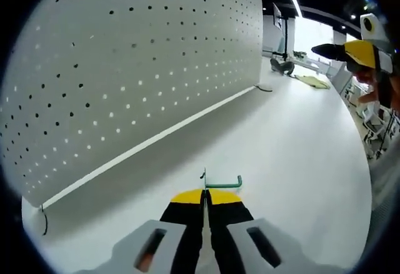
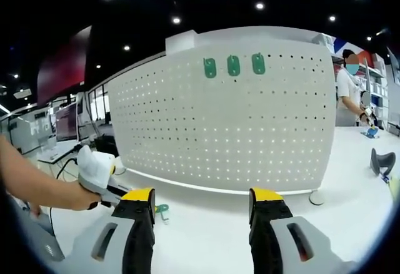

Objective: Insert the hook assembly into the mounting plate slot until the hook locks in place.

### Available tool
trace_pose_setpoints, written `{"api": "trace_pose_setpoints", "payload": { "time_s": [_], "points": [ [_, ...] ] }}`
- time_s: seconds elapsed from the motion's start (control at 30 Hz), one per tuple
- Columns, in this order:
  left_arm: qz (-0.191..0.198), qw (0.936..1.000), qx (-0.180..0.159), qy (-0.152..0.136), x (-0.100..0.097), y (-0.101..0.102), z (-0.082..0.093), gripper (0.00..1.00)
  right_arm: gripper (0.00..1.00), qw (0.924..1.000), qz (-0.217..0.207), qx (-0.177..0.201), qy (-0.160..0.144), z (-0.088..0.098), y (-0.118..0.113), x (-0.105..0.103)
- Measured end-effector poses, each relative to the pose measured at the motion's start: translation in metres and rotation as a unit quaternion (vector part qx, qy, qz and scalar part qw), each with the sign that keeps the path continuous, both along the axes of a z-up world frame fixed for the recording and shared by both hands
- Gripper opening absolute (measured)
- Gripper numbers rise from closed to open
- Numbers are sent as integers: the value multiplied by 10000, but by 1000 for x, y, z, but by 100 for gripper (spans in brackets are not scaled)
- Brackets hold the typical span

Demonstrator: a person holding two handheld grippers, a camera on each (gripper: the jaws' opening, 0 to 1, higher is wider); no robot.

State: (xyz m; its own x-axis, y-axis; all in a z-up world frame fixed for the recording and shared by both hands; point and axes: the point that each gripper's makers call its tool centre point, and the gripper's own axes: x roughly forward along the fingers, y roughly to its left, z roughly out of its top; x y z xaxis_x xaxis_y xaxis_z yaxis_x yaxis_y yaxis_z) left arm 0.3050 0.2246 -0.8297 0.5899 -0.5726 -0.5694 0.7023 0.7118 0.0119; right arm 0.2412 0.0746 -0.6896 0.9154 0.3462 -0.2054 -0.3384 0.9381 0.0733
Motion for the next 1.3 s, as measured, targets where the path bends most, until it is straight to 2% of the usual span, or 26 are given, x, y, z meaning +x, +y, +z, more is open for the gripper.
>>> {"api": "trace_pose_setpoints", "payload": {
  "time_s": [0.87, 1.3],
  "points": [
    [250, 9955, -667, -622, -8, 7, 72, 2, 60, 9998, 153, 45, -96, 10, 12, -4],
    [278, 9884, -1013, -1100, -23, 9, 124, 2, 60, 9993, 309, 5, -232, 29, 24, -10]
  ]
}}
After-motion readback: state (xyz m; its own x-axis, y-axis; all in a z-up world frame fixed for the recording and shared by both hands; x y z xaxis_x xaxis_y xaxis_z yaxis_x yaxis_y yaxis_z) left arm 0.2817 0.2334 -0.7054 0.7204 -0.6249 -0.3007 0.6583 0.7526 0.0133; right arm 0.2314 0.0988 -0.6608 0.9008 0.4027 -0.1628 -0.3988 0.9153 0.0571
